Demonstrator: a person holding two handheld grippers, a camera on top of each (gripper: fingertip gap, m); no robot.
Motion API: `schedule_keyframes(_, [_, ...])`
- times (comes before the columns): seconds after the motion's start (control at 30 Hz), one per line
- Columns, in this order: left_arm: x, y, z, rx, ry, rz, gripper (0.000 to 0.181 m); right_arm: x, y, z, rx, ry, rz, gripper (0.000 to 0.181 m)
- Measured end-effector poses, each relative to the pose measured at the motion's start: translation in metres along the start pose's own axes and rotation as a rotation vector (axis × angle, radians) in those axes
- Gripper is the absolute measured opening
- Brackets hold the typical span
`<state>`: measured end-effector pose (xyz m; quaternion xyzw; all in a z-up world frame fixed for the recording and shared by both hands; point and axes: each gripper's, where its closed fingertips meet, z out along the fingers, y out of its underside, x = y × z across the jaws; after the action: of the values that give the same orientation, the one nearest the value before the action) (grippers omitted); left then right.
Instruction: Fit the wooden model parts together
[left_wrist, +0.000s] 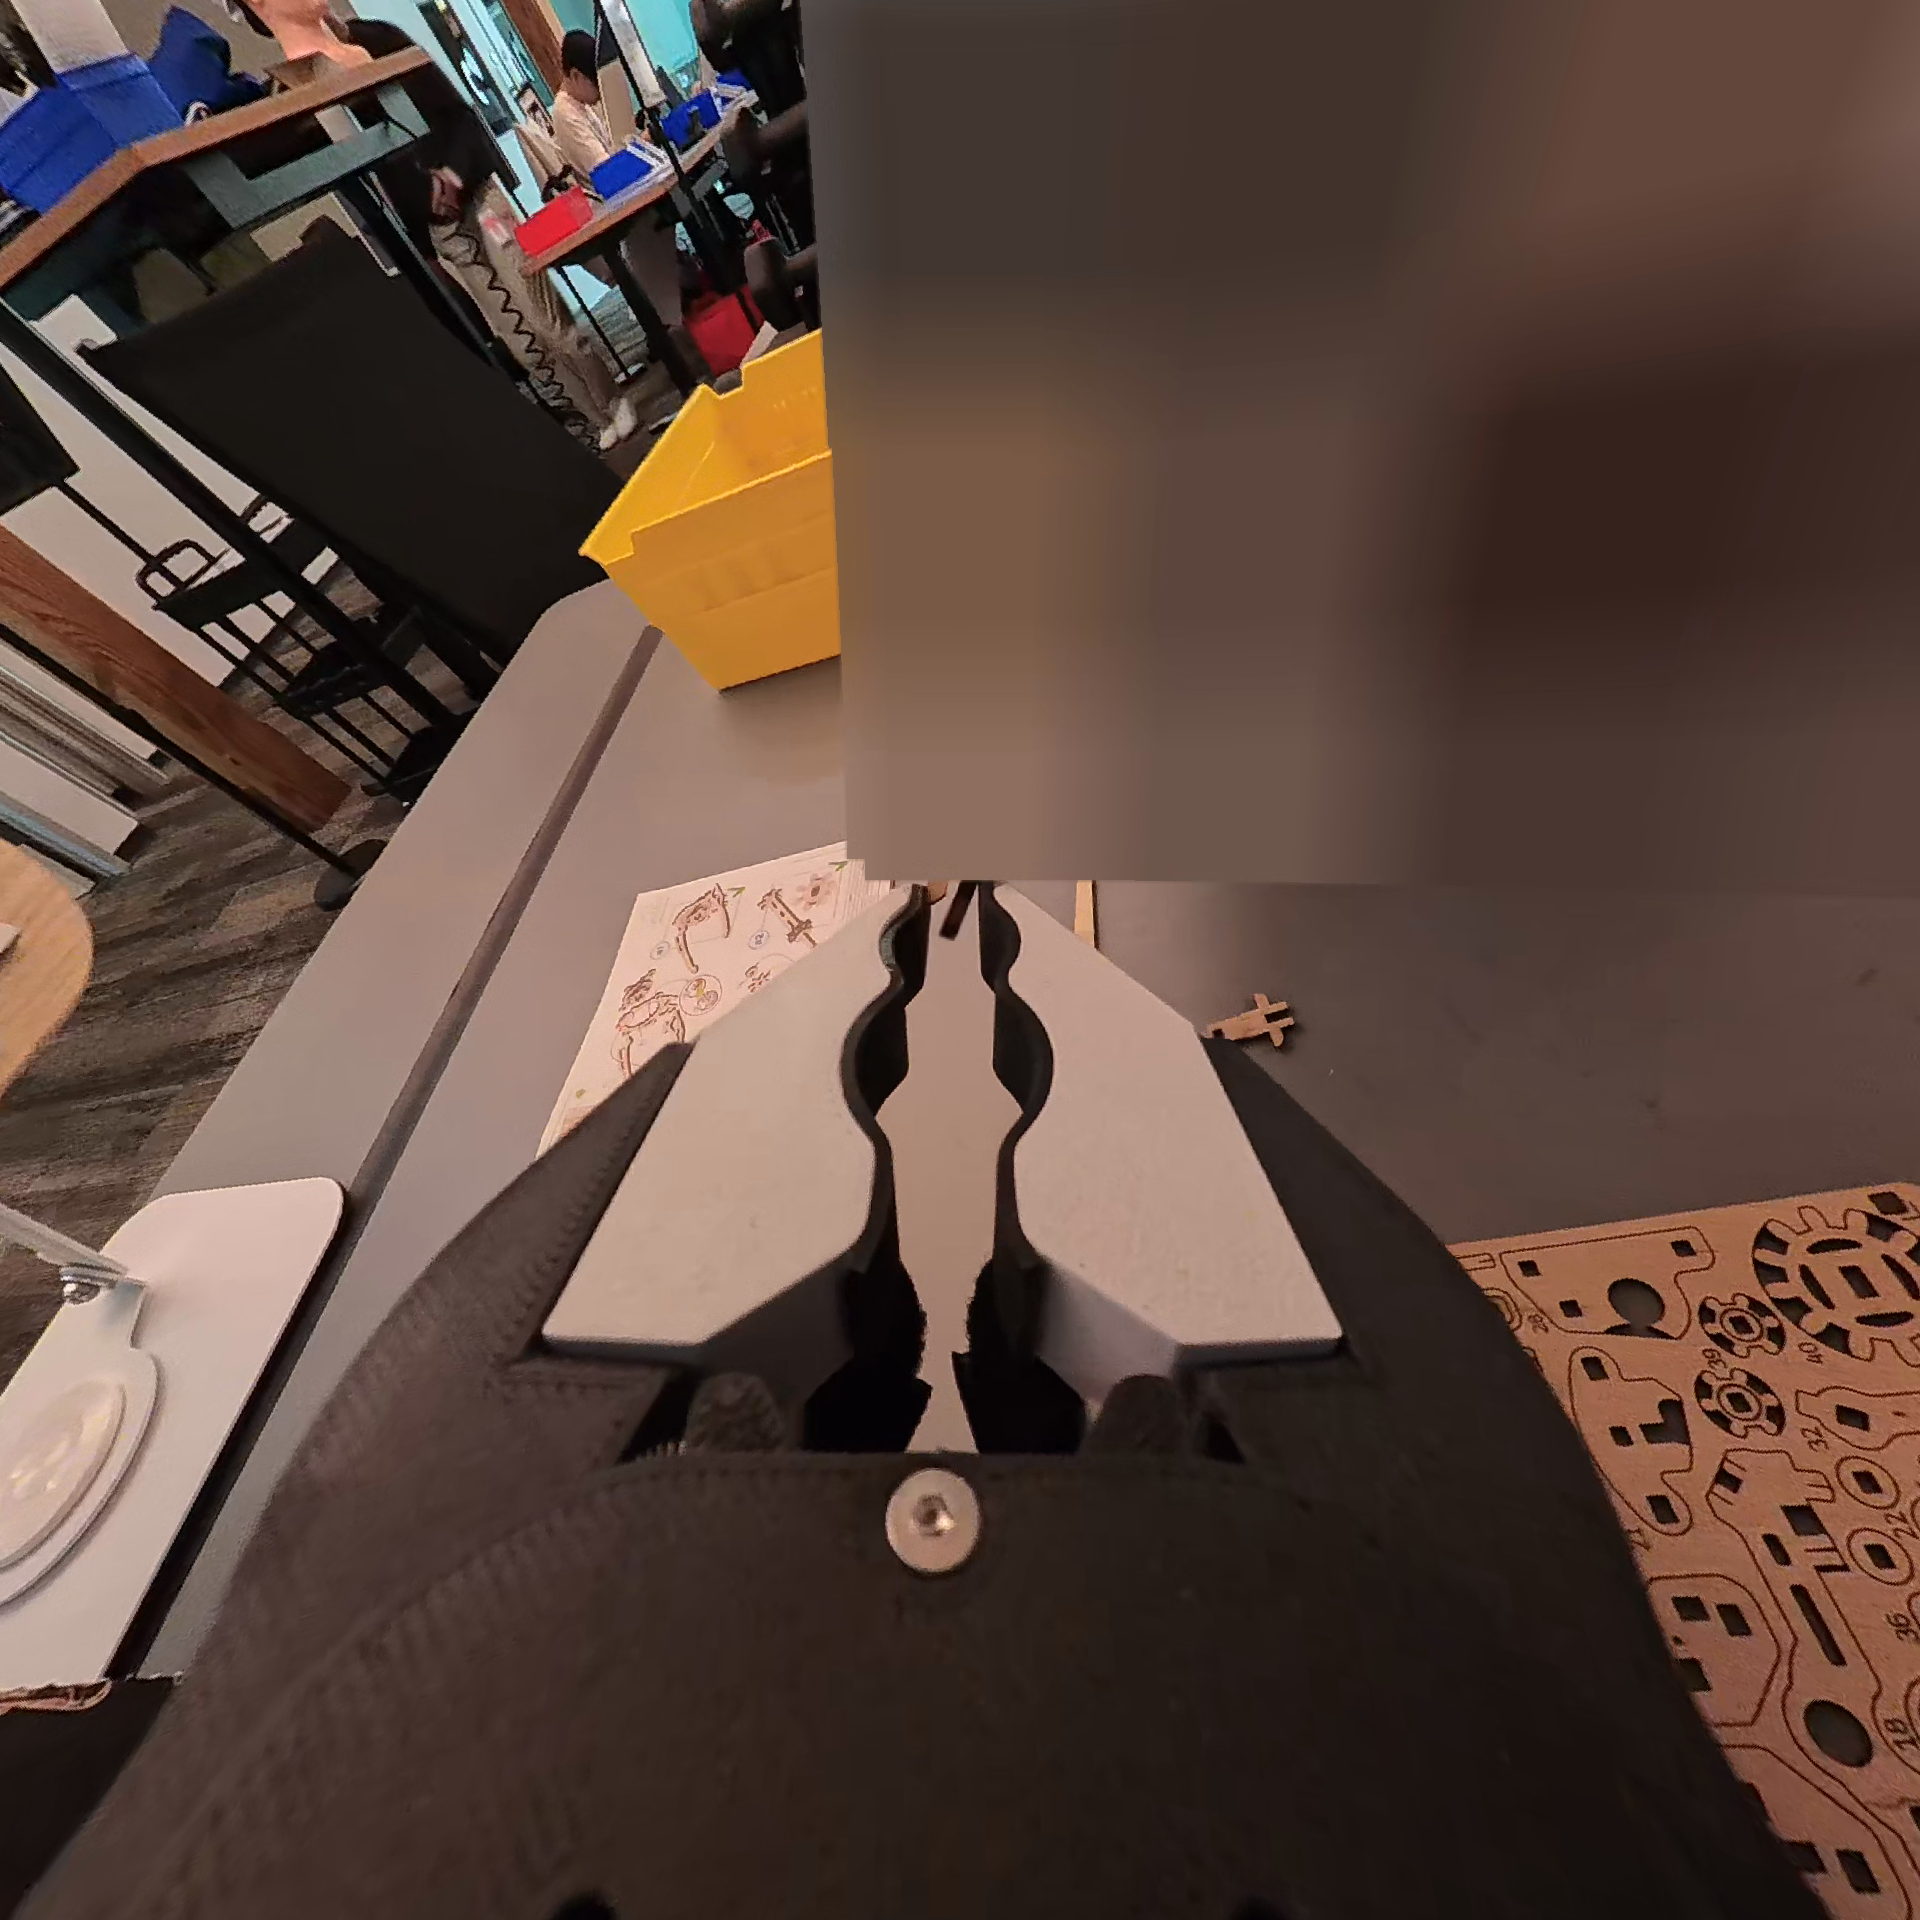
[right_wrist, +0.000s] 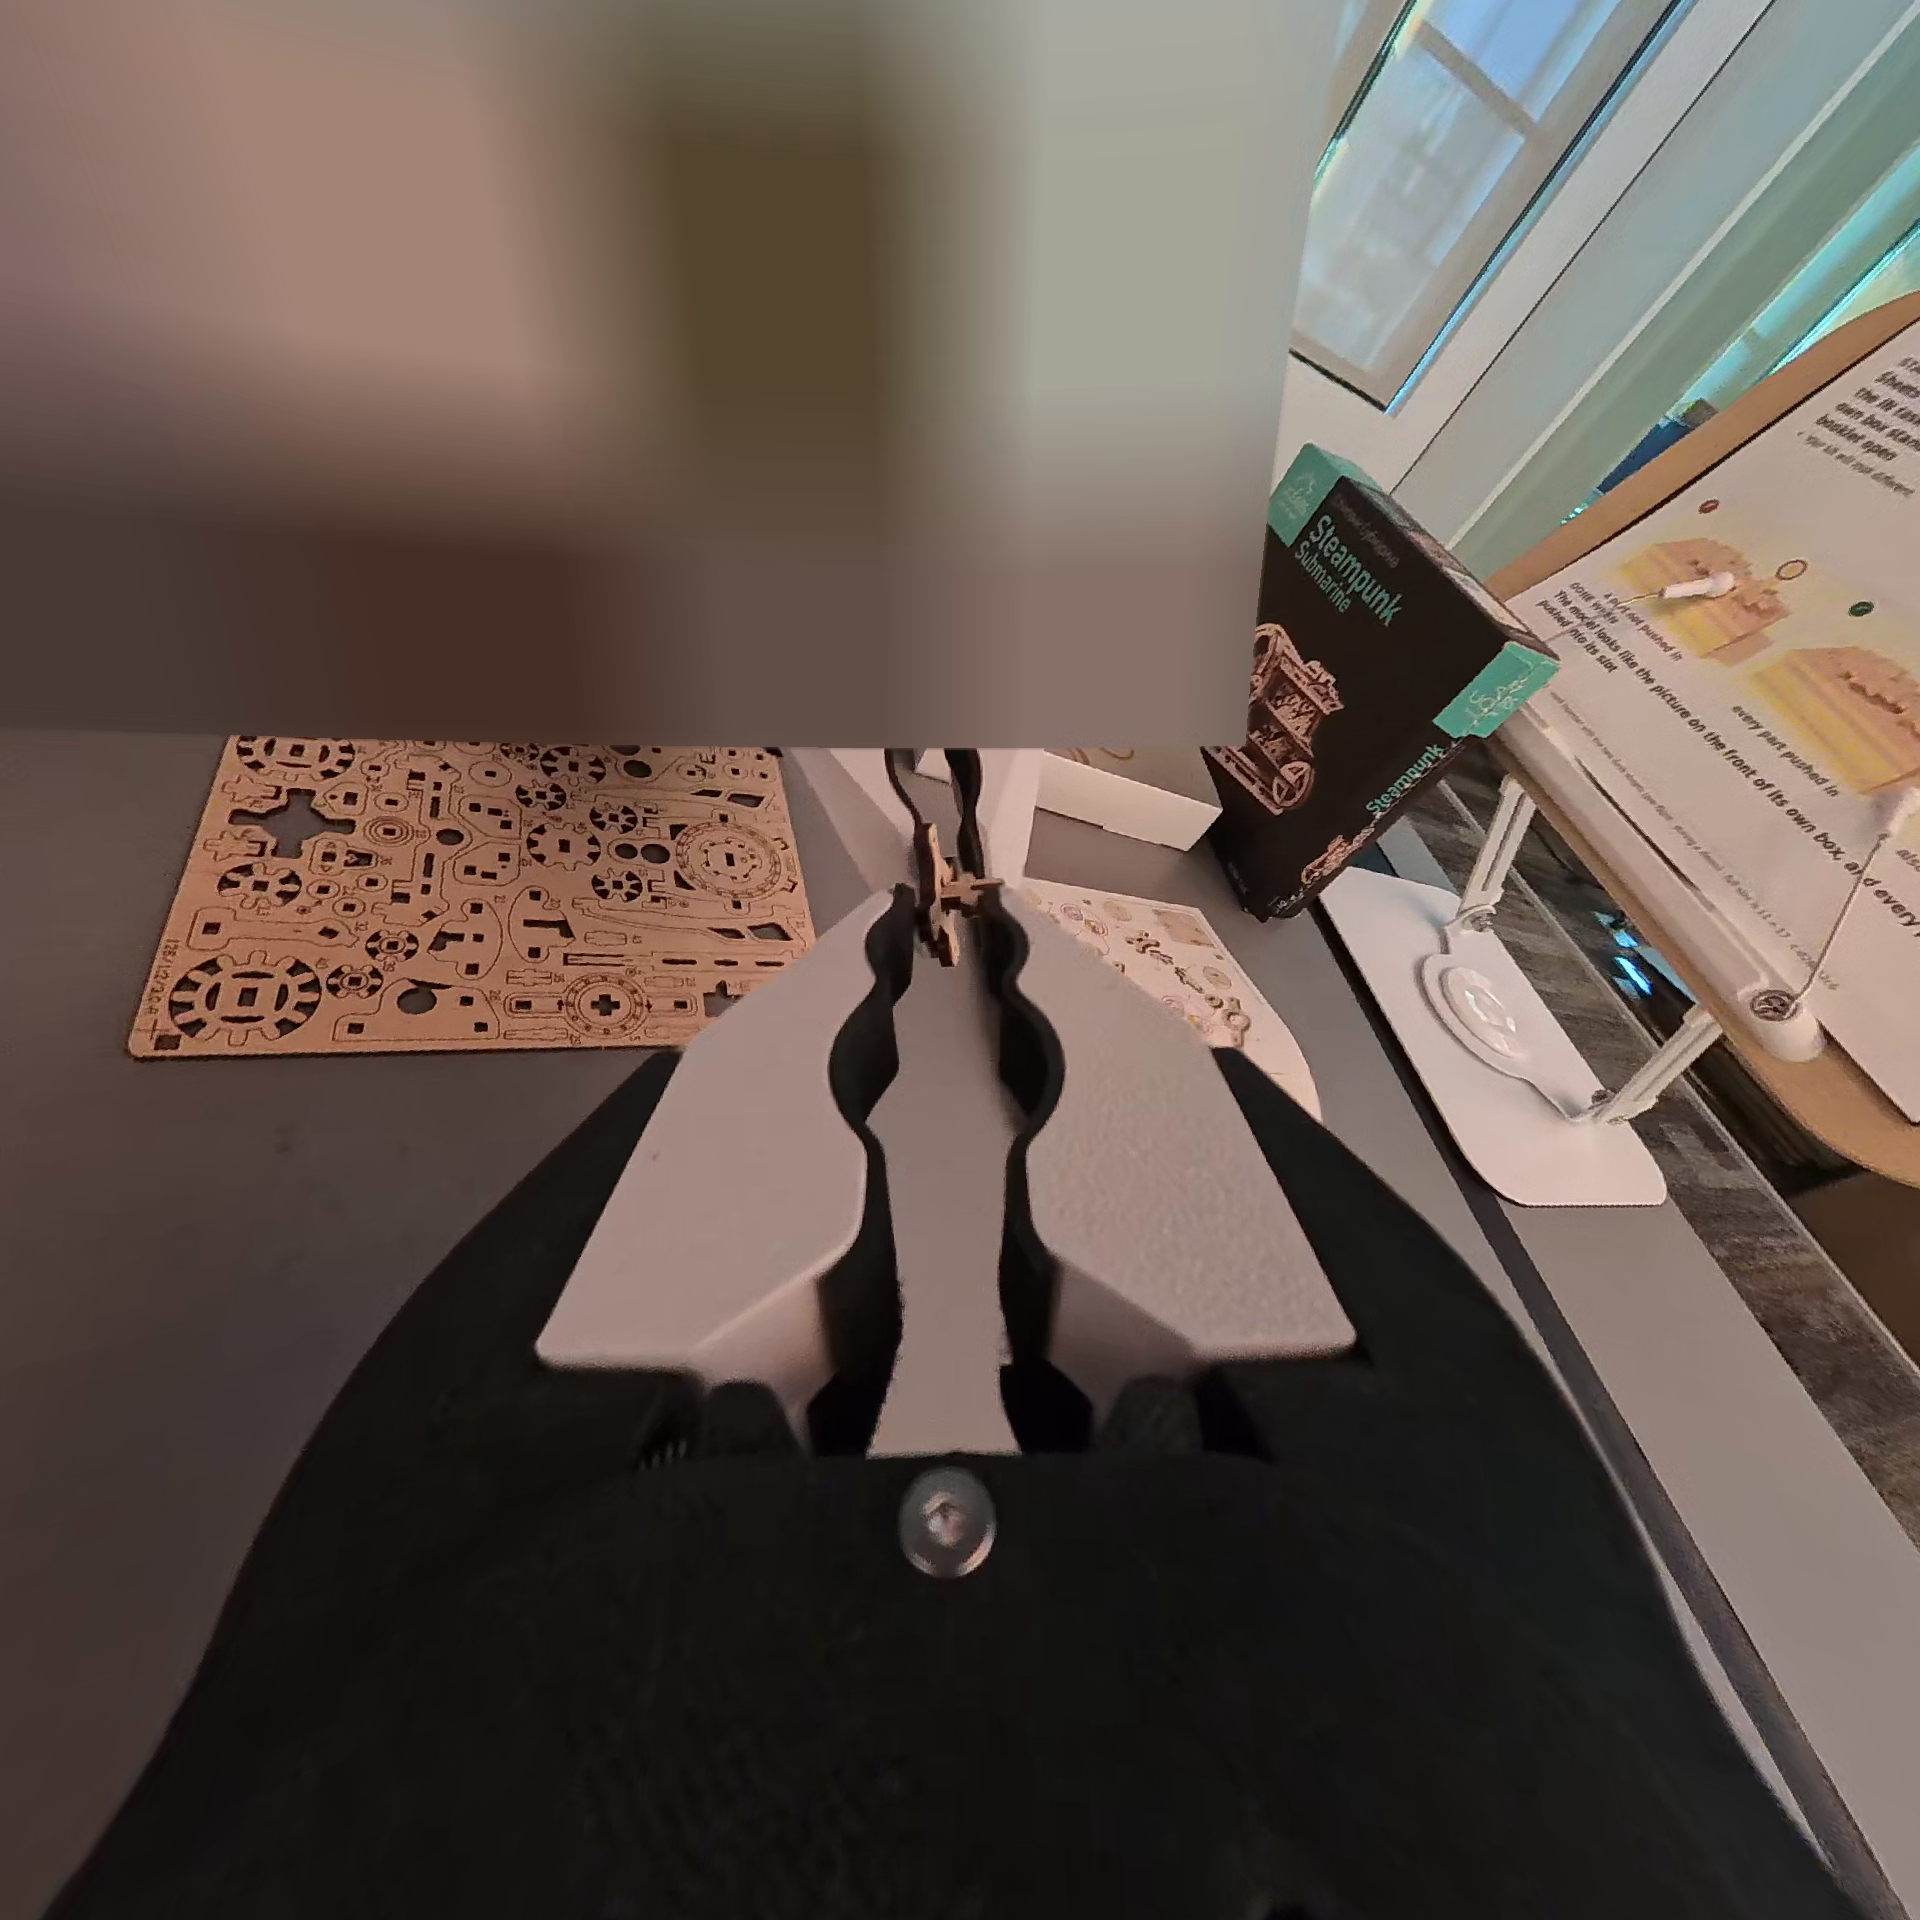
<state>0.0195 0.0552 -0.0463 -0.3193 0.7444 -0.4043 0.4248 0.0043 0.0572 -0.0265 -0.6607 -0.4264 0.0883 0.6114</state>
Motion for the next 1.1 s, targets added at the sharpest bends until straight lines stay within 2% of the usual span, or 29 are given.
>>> schedule_keyframes(0.1, [-0.001,-0.004,-0.002,0.018,0.001,-0.010,0.007,0.004,-0.003,0.000,0.017,0.033,0.002,0.026])
schedule_keyframes(0.17, [0.000,-0.005,-0.002,0.019,0.003,-0.009,0.007,0.004,-0.004,0.001,0.019,0.032,0.007,0.029])
schedule_keyframes(0.43, [0.009,-0.007,0.000,0.018,0.039,-0.002,0.006,-0.003,-0.002,0.004,0.014,-0.029,0.059,0.016])
schedule_keyframes(0.53, [0.011,-0.009,-0.003,0.031,0.066,-0.004,0.014,0.000,-0.005,0.001,0.037,-0.008,0.051,0.015])
schedule_keyframes(0.67, [0.012,-0.011,-0.003,0.046,0.082,-0.031,0.002,-0.002,-0.007,0.000,0.041,-0.007,0.020,0.014])
schedule_keyframes(0.93, [0.018,-0.013,-0.004,0.056,0.104,0.007,0.000,-0.008,-0.007,0.002,0.027,-0.033,0.002,0.016])
schedule_keyframes(1.1, [0.023,-0.017,-0.007,0.089,0.115,0.053,0.000,-0.015,-0.010,0.002,0.054,-0.085,0.023,0.025])
